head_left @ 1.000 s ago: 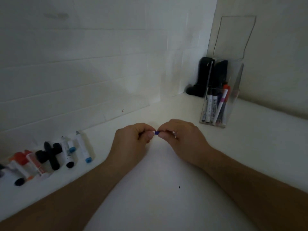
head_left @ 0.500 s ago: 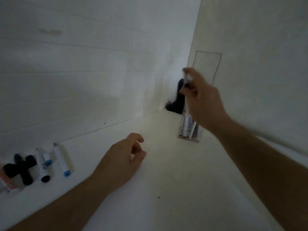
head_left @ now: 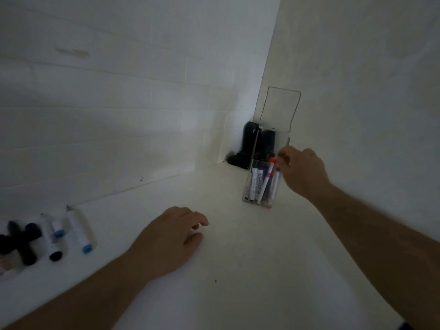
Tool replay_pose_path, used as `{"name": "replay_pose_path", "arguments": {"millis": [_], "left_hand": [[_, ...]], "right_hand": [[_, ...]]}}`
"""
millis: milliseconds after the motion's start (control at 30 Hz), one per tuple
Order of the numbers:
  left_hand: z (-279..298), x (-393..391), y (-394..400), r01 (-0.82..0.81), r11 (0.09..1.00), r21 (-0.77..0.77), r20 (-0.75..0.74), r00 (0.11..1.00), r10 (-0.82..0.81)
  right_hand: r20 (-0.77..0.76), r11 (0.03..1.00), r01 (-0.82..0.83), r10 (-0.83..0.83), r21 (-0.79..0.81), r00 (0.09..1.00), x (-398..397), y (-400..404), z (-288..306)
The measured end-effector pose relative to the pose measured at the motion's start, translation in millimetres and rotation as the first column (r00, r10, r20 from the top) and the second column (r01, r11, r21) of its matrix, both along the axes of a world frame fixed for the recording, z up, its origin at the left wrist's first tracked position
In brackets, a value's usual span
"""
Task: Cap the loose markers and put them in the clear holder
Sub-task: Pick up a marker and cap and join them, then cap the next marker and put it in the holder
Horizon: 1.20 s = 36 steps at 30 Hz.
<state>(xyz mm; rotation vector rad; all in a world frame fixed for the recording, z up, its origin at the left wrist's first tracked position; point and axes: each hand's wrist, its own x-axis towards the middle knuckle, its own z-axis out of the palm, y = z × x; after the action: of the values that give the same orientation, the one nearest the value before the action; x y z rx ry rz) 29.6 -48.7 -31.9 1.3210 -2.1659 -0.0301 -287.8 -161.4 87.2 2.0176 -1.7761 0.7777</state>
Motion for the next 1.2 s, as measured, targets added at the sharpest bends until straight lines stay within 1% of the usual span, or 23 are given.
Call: {"name": "replay_pose_path", "arguments": {"millis": [33,200,233,300,367,400,433,467,533,633,667,733,800,833,867,933,1000,1033,1067,1133,1200], "left_hand": [[-1,0,0,0.002,1.000,0.001,0.001,1.000,-0.002],[-4,1,-2,0.017,0.999,-0.042,0.014,1.000,-0.017],[-4,1,-2,0.022,0.998,-0.052,0.024,0.999,-0.021],[0,0,0,0.055,0.995,-0.081,0.059,0.997,-0.051],[7,-1,5,0.113,0.989,-0.091,0.105,0.989,-0.104],[13,1,7,0.139,0.986,-0.091,0.127,0.984,-0.127],[20,5,10,0.150,0.985,-0.081,0.146,0.980,-0.137],[30,11,13,0.142,0.988,-0.056,0.163,0.978,-0.131],[52,33,18,0.072,0.997,0.024,0.188,0.979,-0.075],[78,85,30,-0.124,0.987,0.100,0.210,0.972,0.101],[83,106,34,-0.192,0.976,0.101,0.176,0.969,0.173],[87,146,46,-0.345,0.934,0.094,0.051,0.938,0.342],[83,178,55,-0.503,0.859,0.093,-0.080,0.856,0.510],[80,188,59,-0.565,0.820,0.094,-0.132,0.809,0.573],[77,195,63,-0.605,0.790,0.103,-0.176,0.770,0.613],[70,199,68,-0.614,0.774,0.154,-0.212,0.745,0.633],[63,194,71,-0.574,0.781,0.245,-0.197,0.760,0.620],[59,193,71,-0.570,0.779,0.262,-0.159,0.771,0.617],[55,193,68,-0.588,0.771,0.246,-0.088,0.778,0.621],[49,192,63,-0.638,0.749,0.180,0.088,0.768,0.634],[47,190,59,-0.649,0.745,0.155,0.166,0.760,0.628]], "right_hand": [[-0.044,1.000,0.014,-0.013,0.021,0.999,0,0,-3],[-0.212,0.997,-0.012,0.027,0.074,0.977,0,-2,-7],[-0.189,0.998,-0.023,0.034,0.060,0.981,3,1,-5],[-0.076,0.998,-0.056,0.053,-0.028,0.996,14,12,-6],[-0.027,0.976,-0.153,0.151,-0.154,0.988,40,28,-14],[-0.026,0.958,-0.227,0.226,-0.176,0.974,56,36,-21],[0.004,0.942,-0.301,0.305,-0.149,0.952,76,44,-27],[0.055,0.927,-0.364,0.369,-0.089,0.928,97,51,-35],[0.135,0.883,-0.468,0.460,0.032,0.878,138,64,-50],[0.212,0.765,-0.629,0.597,0.139,0.774,200,84,-69],[0.228,0.718,-0.677,0.641,0.159,0.733,219,91,-73],[0.266,0.618,-0.758,0.710,0.210,0.652,255,106,-77],[0.284,0.516,-0.806,0.758,0.289,0.587,288,119,-77],[0.273,0.479,-0.815,0.778,0.326,0.566,303,123,-79],[0.241,0.466,-0.808,0.790,0.360,0.563,316,127,-81],[0.158,0.494,-0.776,0.795,0.392,0.586,333,126,-86],[0.109,0.562,-0.724,0.755,0.399,0.646,342,121,-92],[0.099,0.595,-0.699,0.730,0.396,0.677,343,117,-94],[0.093,0.621,-0.676,0.706,0.396,0.702,343,113,-95],[0.086,0.661,-0.634,0.662,0.402,0.745,337,106,-94],[0.063,0.690,-0.578,0.617,0.437,0.785,321,98,-90]]}}
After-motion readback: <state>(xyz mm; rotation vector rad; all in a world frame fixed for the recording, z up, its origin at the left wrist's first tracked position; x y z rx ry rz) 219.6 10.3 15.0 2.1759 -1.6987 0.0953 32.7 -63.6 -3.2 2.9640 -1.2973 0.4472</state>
